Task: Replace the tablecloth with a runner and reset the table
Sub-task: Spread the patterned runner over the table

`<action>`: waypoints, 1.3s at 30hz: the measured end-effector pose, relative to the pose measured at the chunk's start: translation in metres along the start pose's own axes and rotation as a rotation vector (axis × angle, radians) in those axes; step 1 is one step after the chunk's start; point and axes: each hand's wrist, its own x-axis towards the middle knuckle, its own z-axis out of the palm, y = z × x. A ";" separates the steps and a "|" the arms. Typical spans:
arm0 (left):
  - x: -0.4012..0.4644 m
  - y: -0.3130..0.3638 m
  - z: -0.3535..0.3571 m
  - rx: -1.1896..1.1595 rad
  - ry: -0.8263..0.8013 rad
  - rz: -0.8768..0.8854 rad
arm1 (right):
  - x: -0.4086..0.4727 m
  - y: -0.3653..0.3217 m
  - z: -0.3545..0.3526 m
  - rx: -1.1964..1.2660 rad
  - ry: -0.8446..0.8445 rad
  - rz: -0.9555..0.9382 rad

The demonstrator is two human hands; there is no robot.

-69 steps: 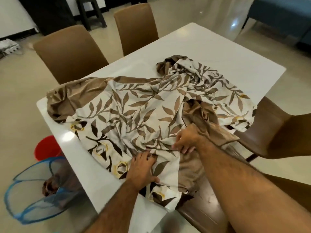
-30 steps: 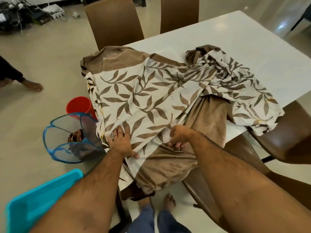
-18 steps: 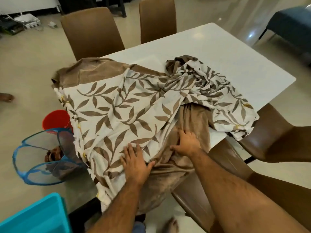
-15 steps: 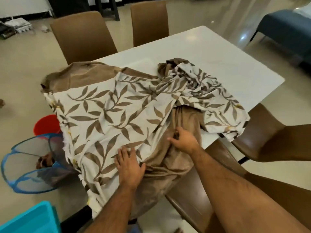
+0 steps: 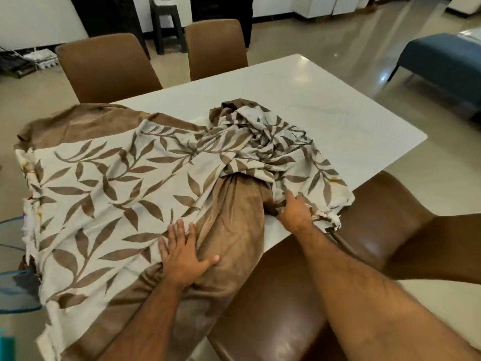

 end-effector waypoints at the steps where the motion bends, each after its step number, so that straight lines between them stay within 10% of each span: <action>1: 0.000 0.000 0.000 0.006 -0.013 0.000 | 0.003 0.002 -0.004 -0.034 0.035 -0.025; 15: 0.010 0.015 -0.024 -0.039 -0.170 -0.110 | 0.085 0.093 -0.191 0.197 0.539 0.207; 32: -0.060 0.171 -0.001 -0.201 0.061 -0.289 | 0.067 0.144 -0.147 -0.139 -0.109 -0.277; 39: -0.058 0.187 -0.010 -0.340 0.124 -0.308 | 0.083 0.138 -0.163 -0.198 0.013 -0.285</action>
